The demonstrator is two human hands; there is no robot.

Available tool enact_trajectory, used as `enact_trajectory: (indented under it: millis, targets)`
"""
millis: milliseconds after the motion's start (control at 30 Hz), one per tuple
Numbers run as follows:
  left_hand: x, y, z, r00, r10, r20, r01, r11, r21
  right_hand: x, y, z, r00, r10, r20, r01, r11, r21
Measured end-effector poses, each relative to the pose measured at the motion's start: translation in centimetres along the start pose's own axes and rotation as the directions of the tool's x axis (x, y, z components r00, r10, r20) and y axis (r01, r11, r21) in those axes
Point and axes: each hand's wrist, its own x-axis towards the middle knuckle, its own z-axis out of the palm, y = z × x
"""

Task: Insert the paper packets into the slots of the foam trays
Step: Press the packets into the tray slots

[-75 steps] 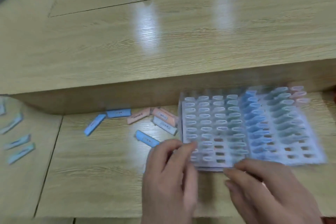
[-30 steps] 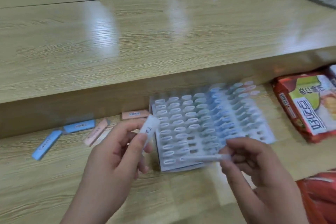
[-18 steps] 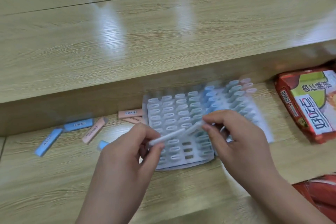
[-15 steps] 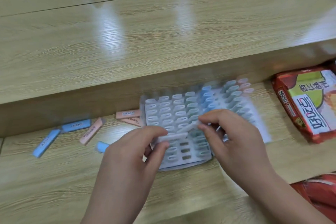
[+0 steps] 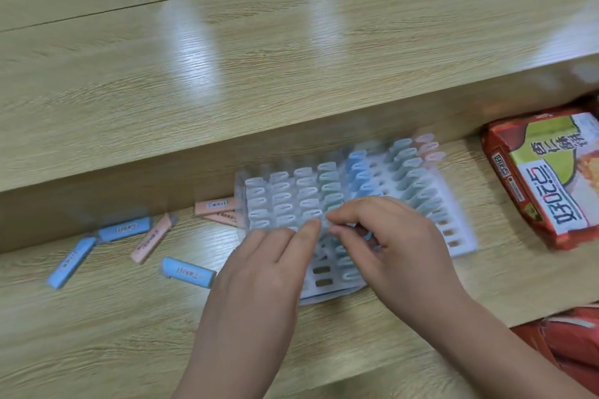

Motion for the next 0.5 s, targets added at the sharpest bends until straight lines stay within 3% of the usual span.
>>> enact_trajectory:
  millis: [500]
  targets:
    - [0.1, -0.9, 1.4, 0.965, 0.168, -0.202, -0.175, 0.984, -0.019, 0.0, 0.3, 0.2, 0.993, -0.117, -0.001, 0.116, 0.986, -0.117]
